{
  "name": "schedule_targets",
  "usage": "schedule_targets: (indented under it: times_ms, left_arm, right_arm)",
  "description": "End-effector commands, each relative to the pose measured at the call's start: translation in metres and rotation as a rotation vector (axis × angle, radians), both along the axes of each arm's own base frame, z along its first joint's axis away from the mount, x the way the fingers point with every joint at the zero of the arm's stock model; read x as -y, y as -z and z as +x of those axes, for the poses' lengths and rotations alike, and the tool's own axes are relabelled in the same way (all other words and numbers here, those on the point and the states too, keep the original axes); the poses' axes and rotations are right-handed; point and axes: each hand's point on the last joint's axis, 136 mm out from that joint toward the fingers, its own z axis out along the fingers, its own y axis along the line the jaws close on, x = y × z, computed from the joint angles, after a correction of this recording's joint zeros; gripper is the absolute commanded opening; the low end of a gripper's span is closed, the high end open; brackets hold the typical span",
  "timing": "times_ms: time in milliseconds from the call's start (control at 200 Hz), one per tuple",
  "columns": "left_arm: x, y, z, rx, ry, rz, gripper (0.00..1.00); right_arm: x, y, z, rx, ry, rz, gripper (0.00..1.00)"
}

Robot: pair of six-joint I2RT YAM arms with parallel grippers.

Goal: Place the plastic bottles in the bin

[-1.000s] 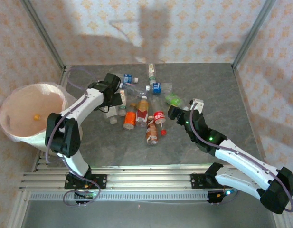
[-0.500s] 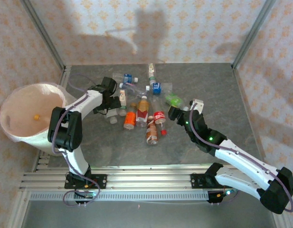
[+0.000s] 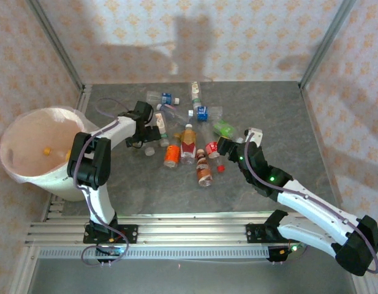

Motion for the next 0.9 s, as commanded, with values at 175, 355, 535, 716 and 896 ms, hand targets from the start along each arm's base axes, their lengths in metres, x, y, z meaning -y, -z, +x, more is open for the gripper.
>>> schedule_targets:
  times_ms: [175, 355, 535, 716, 896]
  left_arm:
    - [0.0, -0.03, -0.001, 0.063, 0.023, -0.009, 0.85]
    - [-0.001, -0.047, -0.003, 0.086, 0.033, -0.002, 0.79]
    - [0.001, -0.037, -0.005, 0.057, 0.038, -0.004, 0.75]
    - [0.005, -0.027, 0.0, 0.038, 0.033, -0.018, 0.73]
    - [0.009, -0.027, 0.004, 0.036, 0.045, -0.012, 0.63]
  right_arm:
    - [-0.003, 0.001, 0.002, -0.002, -0.01, 0.006, 0.99]
    - [-0.008, 0.003, 0.002, -0.01, -0.024, 0.011, 0.99]
    - [-0.008, 0.003, 0.003, -0.01, -0.027, 0.013, 0.99]
    - [-0.007, 0.002, 0.001, -0.012, -0.028, 0.011, 0.99]
    - [-0.006, 0.003, 0.0, -0.012, -0.023, 0.017, 0.99]
